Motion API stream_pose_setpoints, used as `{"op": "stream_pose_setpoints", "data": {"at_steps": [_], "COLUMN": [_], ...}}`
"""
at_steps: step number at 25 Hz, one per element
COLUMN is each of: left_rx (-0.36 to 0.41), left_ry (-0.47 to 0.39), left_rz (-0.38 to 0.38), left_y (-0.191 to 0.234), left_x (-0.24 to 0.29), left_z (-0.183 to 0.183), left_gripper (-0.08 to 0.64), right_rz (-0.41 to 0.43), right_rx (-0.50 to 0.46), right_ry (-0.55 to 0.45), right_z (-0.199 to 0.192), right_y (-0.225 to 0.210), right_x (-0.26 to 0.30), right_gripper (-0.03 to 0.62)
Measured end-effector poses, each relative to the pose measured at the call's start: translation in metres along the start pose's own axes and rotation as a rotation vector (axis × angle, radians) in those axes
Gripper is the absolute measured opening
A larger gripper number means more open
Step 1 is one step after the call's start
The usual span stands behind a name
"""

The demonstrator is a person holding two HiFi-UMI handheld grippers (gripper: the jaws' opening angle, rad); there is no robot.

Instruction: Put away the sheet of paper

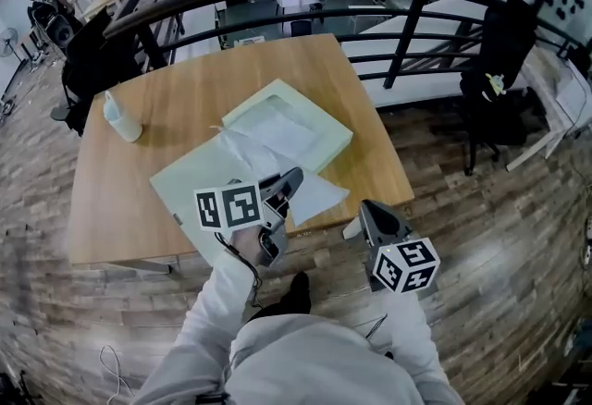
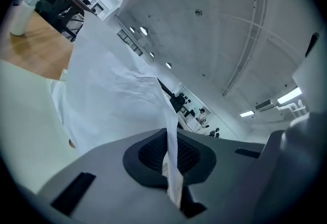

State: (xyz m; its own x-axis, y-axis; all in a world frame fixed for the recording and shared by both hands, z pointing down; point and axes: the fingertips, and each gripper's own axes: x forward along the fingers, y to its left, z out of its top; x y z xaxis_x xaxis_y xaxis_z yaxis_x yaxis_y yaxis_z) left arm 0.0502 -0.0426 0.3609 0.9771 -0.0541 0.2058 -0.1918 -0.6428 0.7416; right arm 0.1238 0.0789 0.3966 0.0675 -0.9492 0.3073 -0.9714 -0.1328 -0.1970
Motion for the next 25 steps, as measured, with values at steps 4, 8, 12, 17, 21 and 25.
{"op": "stream_pose_setpoints", "data": {"at_steps": [4,8,12,17,21,25], "left_rx": [0.022,0.049,0.047,-0.007,-0.068,-0.13], "left_ry": [-0.023,-0.062,-0.109,-0.138,-0.119,-0.107], "left_rz": [-0.02,-0.031,-0.041,-0.017,0.056,0.145], "left_y": [0.016,0.027,0.036,0.058,0.094,0.131], "left_x": [0.017,0.028,0.036,0.047,0.053,0.053], "left_z": [0.044,0.087,0.117,0.125,0.105,0.08], "left_gripper": [0.017,0.015,0.017,0.017,0.017,0.016], "right_rz": [-0.003,-0.007,0.001,0.033,0.073,0.106], "right_rx": [-0.02,-0.032,-0.037,-0.04,-0.053,-0.062], "right_ry": [-0.005,0.001,0.004,0.015,0.029,0.05], "right_z": [0.017,0.027,0.031,0.037,0.046,0.051], "right_y": [-0.006,-0.01,-0.02,-0.036,-0.05,-0.064], "right_x": [0.032,0.055,0.071,0.093,0.114,0.132], "right_gripper": [0.026,0.026,0.026,0.026,0.026,0.026]}}
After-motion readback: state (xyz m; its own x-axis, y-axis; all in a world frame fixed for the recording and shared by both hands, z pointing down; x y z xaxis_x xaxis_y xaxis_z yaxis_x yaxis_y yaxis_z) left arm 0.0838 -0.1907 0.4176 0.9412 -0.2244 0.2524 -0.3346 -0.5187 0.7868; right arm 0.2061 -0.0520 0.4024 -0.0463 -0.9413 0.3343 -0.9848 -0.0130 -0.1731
